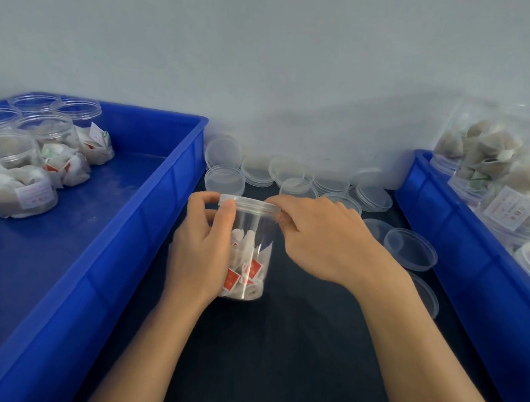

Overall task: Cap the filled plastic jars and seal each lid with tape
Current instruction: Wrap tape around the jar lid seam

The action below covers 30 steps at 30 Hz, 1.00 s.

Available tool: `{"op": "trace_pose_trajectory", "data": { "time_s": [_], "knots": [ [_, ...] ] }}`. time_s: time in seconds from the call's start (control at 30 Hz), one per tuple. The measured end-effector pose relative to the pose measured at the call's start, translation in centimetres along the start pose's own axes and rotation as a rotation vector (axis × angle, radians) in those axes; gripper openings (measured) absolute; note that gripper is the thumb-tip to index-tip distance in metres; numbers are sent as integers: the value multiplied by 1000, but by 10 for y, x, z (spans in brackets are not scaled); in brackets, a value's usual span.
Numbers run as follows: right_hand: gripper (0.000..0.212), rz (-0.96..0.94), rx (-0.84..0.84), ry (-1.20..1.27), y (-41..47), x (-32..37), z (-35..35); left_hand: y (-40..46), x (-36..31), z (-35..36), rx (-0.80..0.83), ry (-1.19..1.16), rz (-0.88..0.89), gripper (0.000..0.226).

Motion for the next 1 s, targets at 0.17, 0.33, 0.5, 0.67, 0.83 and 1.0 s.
{"op": "trace_pose_trajectory", "data": {
  "time_s": [0.17,0.33,0.5,0.67,0.83,1.0],
  "knots": [
    [28,-13,-68,-38,-3,10,-2,-13,-9,-12,-176,43,-24,28],
    [27,-10,-60,-21,-2,15,0,-17,-18,-1,-106,232,-12,61],
    [44,3,86,268,-1,8,9,-8,-5,-7,-127,184,-26,54],
    [46,-27,41,290,6,-7,7,-2,4,-7,-100,93,-48,55],
    [43,5,14,215,8,-13,13,-3,3,-7,-86,31,-40,56],
    [42,25,36,229,9,-19,16,-3,3,-2,-41,-33,-44,50]
  ]
}}
Point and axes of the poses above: each hand's wrist, its own y-axis towards the middle knuckle, its own z-axis out of the palm, x = y × z, the point moved 10 cm from there along y, towards the middle knuckle, and after that the axes turned 13 degrees about y, right-handed, at the moved point
